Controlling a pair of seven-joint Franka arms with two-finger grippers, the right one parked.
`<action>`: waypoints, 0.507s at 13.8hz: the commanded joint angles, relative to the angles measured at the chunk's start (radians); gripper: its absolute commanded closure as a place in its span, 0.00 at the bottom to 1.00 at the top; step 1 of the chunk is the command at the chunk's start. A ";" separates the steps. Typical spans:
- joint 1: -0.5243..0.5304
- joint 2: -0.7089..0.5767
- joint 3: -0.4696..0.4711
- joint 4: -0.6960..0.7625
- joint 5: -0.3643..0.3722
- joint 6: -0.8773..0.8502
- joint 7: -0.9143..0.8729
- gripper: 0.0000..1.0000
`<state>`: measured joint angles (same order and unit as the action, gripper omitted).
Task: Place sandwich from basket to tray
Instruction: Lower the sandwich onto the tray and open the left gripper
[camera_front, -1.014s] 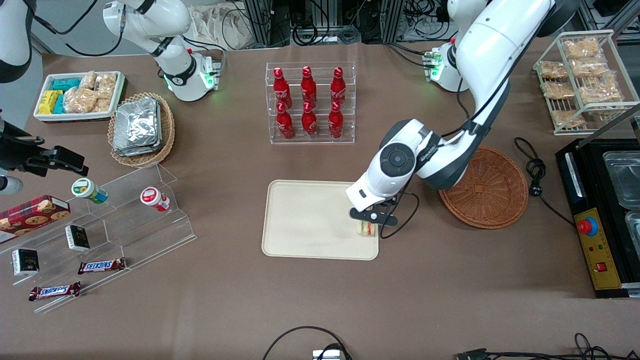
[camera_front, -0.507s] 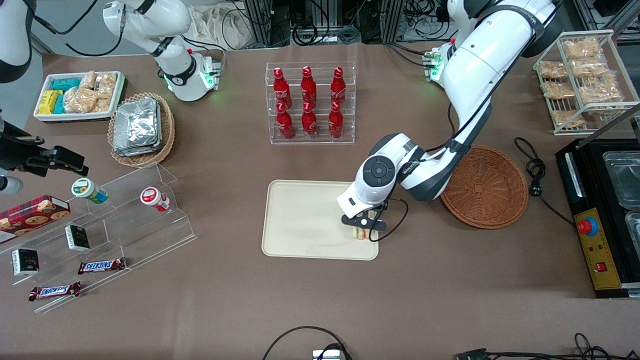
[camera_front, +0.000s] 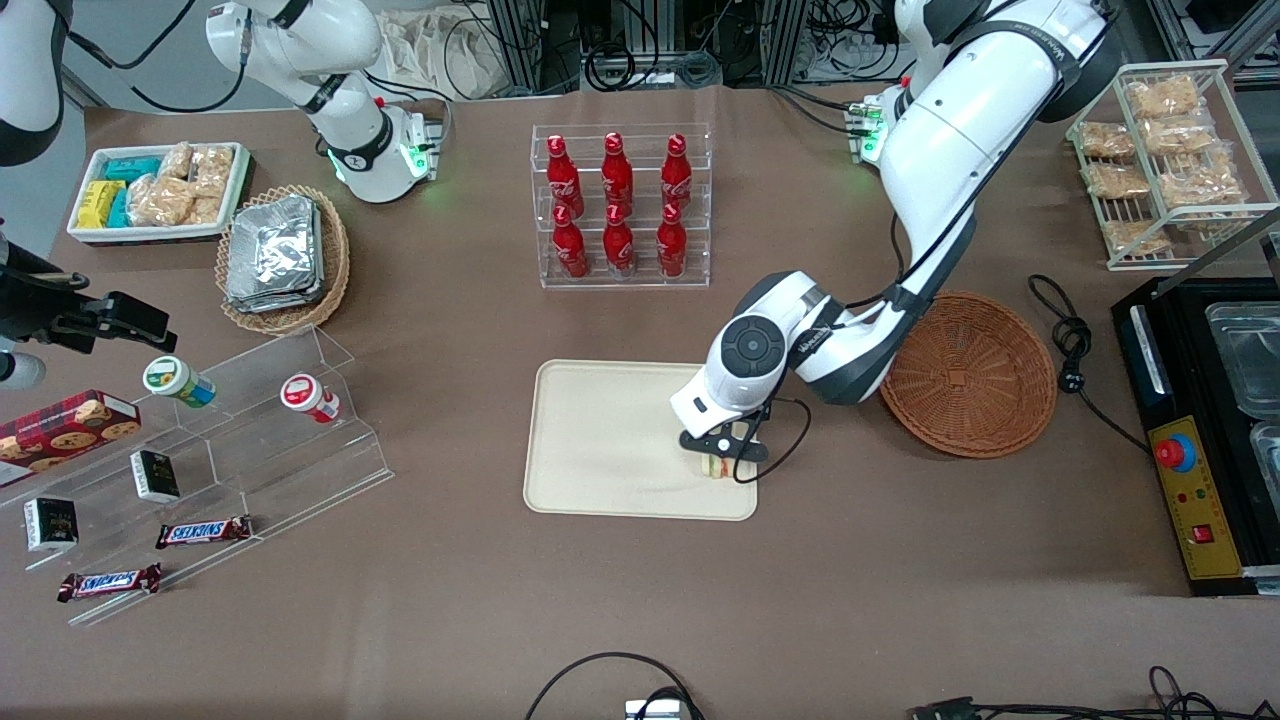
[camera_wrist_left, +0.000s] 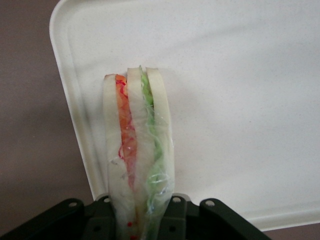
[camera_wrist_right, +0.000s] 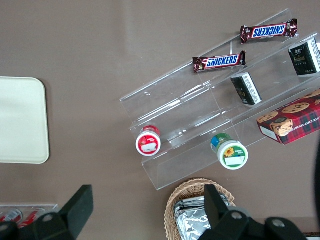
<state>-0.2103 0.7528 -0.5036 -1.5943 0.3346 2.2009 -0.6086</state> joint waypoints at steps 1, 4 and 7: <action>-0.017 0.023 0.003 0.033 0.026 0.000 -0.030 0.19; -0.017 0.022 0.003 0.033 0.024 -0.001 -0.031 0.01; -0.015 0.013 0.003 0.053 0.024 -0.009 -0.082 0.00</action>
<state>-0.2132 0.7569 -0.5035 -1.5887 0.3349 2.2034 -0.6431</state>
